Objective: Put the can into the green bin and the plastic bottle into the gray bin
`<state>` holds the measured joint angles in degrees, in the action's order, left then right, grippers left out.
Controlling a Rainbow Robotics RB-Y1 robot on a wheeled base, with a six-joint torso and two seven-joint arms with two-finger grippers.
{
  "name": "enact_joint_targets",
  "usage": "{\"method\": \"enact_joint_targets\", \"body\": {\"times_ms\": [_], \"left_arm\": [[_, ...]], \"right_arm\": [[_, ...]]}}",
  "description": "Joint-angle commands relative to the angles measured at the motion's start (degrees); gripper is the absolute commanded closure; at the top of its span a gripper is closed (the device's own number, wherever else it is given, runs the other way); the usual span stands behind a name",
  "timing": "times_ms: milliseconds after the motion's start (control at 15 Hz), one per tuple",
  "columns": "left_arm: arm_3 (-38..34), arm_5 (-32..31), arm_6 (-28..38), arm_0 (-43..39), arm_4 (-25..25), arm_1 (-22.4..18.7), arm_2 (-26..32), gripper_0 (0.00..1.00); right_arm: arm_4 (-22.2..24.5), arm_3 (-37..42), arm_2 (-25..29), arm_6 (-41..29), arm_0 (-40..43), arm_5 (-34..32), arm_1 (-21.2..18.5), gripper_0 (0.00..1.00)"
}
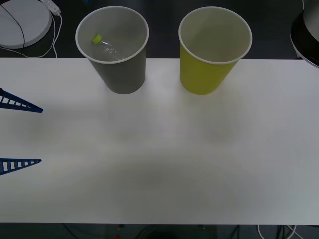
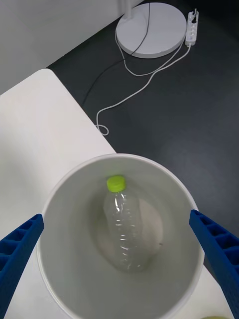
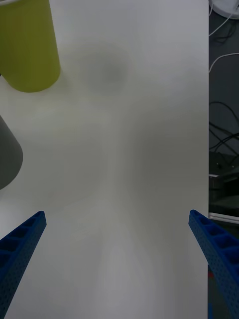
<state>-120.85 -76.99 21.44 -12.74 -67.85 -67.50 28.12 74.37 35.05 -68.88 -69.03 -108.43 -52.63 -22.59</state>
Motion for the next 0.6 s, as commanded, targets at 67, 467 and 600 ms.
{"method": "enact_joint_targets", "body": {"times_ms": [67,467,600], "left_arm": [[0.0,0.0,0.0,0.0,0.0,0.0,0.0,0.0],[0.0,0.0,0.0,0.0,0.0,0.0,0.0,0.0],[0.0,0.0,0.0,0.0,0.0,0.0,0.0,0.0]], "right_arm": [[-0.8,3.9,0.6,1.4,1.7,-0.1,-3.4,0.0],[-5.6,14.6,1.5,5.0,5.4,-1.2,-12.7,0.0],[-6.2,19.2,2.5,5.7,7.3,-1.2,-16.0,0.0]]}}
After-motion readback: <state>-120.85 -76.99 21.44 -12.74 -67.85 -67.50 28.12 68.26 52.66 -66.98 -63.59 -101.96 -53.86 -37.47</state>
